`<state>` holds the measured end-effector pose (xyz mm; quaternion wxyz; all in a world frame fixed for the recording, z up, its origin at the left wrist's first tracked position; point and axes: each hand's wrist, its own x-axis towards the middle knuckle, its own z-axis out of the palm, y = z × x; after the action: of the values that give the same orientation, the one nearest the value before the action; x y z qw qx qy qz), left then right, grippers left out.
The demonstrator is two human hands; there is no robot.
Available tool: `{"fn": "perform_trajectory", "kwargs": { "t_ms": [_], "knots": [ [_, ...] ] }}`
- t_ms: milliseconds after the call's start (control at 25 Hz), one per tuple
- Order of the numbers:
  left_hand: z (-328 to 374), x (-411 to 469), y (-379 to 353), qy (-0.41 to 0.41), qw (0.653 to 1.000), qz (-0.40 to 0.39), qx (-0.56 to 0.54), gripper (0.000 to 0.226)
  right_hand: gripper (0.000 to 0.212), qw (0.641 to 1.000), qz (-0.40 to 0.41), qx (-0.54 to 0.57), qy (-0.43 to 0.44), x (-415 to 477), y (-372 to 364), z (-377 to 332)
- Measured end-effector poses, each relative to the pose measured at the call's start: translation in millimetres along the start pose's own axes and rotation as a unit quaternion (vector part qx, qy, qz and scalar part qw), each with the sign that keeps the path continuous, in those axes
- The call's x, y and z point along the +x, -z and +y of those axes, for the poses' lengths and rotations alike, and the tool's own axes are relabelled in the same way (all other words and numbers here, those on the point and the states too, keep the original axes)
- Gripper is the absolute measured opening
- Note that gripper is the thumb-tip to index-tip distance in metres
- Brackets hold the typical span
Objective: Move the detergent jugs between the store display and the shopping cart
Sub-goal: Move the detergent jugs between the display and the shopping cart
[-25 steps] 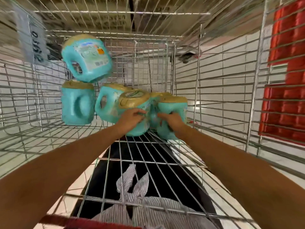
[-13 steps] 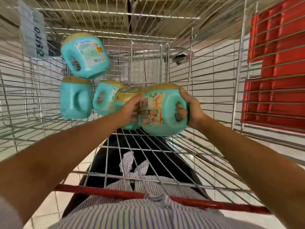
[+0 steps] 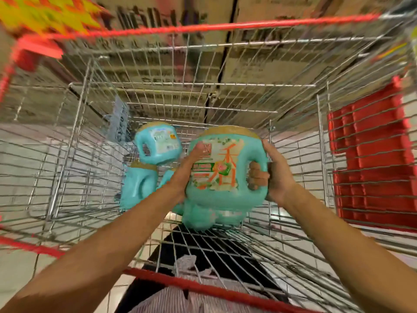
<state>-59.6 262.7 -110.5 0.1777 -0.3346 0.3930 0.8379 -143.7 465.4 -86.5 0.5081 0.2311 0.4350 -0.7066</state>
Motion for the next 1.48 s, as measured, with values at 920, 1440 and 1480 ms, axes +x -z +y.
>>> {"fn": "perform_trajectory", "kwargs": {
  "t_ms": [920, 1440, 1480],
  "knots": [
    [30.6, -356.2, 148.4, -0.398, 0.855, 0.287, -0.169, 0.041, 0.037, 0.908, -0.264, -0.322, 0.049, -50.9, -366.7, 130.1],
    [45.7, -498.4, 377.0, -0.410, 0.805, 0.373, -0.211, 0.039, 0.031, 0.872, -0.314, -0.377, -0.003, 14.8, -584.3, 327.5],
    [53.7, -501.2, 397.1, -0.409, 0.802, 0.379, -0.214, 0.040, 0.030, 0.869, -0.316, -0.380, -0.007, 27.8, -603.7, 336.8]
  ]
}}
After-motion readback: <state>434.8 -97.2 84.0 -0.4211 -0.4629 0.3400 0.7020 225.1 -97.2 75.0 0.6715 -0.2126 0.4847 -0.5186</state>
